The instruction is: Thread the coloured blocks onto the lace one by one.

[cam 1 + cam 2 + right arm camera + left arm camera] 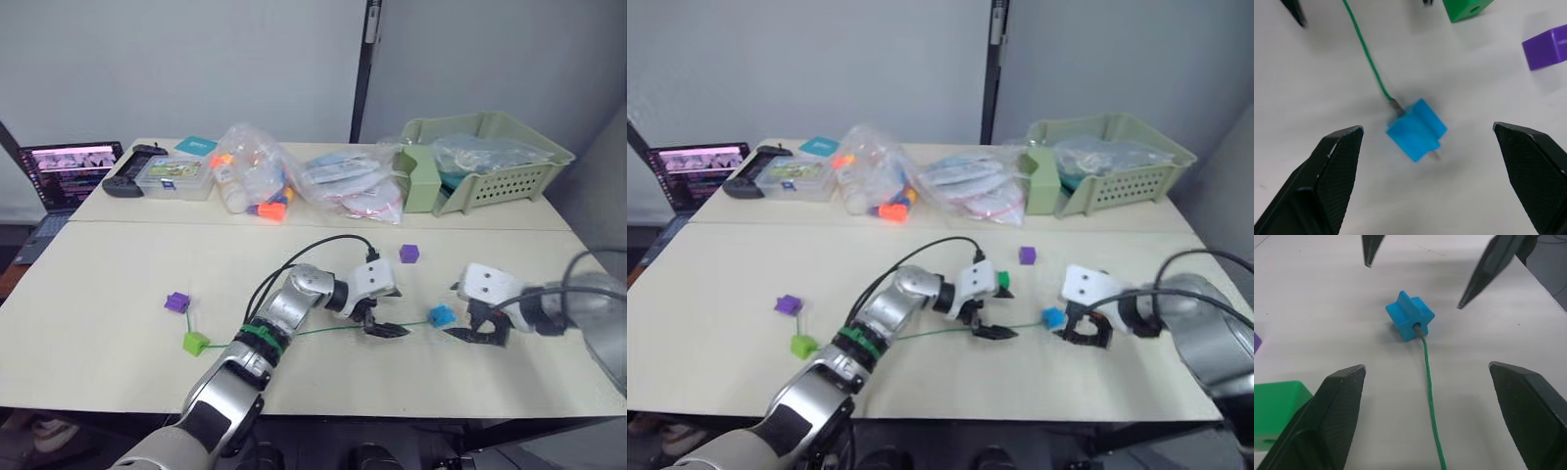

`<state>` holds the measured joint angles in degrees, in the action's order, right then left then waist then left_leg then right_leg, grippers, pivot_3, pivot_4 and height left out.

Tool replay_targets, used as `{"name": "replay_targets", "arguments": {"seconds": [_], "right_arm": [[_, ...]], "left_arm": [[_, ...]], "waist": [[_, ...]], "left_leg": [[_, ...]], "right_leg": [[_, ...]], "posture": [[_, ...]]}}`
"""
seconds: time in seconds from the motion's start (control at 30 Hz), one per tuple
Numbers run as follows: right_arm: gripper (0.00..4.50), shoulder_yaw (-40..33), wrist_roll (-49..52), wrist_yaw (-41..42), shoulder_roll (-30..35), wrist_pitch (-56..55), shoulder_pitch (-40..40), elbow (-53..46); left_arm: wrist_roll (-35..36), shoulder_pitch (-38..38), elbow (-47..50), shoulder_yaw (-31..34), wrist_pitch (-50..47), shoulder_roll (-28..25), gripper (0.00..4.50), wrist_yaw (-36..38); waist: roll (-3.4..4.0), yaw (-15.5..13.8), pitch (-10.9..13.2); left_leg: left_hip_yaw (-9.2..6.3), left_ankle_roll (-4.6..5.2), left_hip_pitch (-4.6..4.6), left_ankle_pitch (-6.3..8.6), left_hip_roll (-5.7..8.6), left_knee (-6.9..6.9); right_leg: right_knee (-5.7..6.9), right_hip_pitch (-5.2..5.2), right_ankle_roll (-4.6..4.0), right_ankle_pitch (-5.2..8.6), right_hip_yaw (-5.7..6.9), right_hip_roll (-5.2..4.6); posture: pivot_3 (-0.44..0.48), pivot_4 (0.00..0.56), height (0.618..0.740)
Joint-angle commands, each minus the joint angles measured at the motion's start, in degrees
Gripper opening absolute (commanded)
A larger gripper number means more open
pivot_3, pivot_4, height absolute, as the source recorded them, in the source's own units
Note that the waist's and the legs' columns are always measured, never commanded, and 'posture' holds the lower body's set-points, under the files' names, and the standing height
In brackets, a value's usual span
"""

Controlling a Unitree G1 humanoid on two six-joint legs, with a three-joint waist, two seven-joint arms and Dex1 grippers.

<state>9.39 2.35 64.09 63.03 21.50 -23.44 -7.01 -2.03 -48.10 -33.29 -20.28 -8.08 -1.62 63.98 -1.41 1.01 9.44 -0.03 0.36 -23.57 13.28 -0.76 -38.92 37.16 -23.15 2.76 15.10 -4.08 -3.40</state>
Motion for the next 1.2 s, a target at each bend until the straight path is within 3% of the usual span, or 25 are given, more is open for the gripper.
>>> {"name": "replay_targets", "arguments": {"seconds": [0.03, 0.17, 0.3, 0.83, 1.2], "right_arm": [[4.50, 5.0, -5.0, 4.7, -1.3, -8.7, -6.8, 7.9], [4.50, 10.7, -10.3, 8.9, -4.4, -17.6, -14.2, 18.3], [4.50, 12.0, -11.6, 12.2, -6.0, -21.4, -17.4, 22.4], [4.50, 7.7, -8.0, 22.9, -4.3, -12.6, -21.5, 18.4], [4.50, 10.9, -13.1, 18.7, -7.7, -18.4, -18.5, 21.4]], "left_arm": [[1.7, 1.2, 6.8, 1.2, -2.5, -1.5, 4.09, -0.9], [2.5, 4.2, 13.6, 2.8, -6.3, -4.9, 4.09, -2.7], [3.6, 6.7, 19.0, 3.8, -9.3, -7.9, 4.09, -4.0], [5.7, 10.0, 24.6, 2.5, -12.1, -10.6, 4.09, -6.4], [9.0, 12.3, 29.7, 2.8, -12.8, -14.1, 4.09, -3.8]], "waist": [[0.00, 0.0, 0.0], [0.01, -0.1, 0.0], [0.01, -0.1, 0.0], [0.03, -0.3, 0.0], [0.03, -0.2, 0.0]], "left_leg": [[-0.01, 0.00, 0.02, 0.00, -0.03, 0.01], [0.00, 0.00, 0.08, 0.00, -0.05, 0.05], [0.01, 0.00, 0.16, 0.00, -0.06, 0.02], [-0.02, -0.01, 0.18, 0.00, -0.05, 0.05], [0.01, -0.01, 0.23, 0.00, -0.03, 0.05]], "right_leg": [[0.01, 0.00, 0.00, 0.00, 0.01, 0.02], [0.02, 0.00, -0.02, -0.01, 0.01, 0.01], [0.03, 0.09, -0.04, -0.03, 0.02, -0.02], [0.16, 0.03, -0.09, -0.06, 0.04, -0.05], [0.37, -0.04, -0.10, -0.06, 0.01, -0.08]], "posture": [[0.000, 0.150, 0.737], [0.000, 0.150, 0.737], [0.000, 0.150, 0.737], [0.000, 0.150, 0.737], [0.000, 0.150, 0.737]]}}
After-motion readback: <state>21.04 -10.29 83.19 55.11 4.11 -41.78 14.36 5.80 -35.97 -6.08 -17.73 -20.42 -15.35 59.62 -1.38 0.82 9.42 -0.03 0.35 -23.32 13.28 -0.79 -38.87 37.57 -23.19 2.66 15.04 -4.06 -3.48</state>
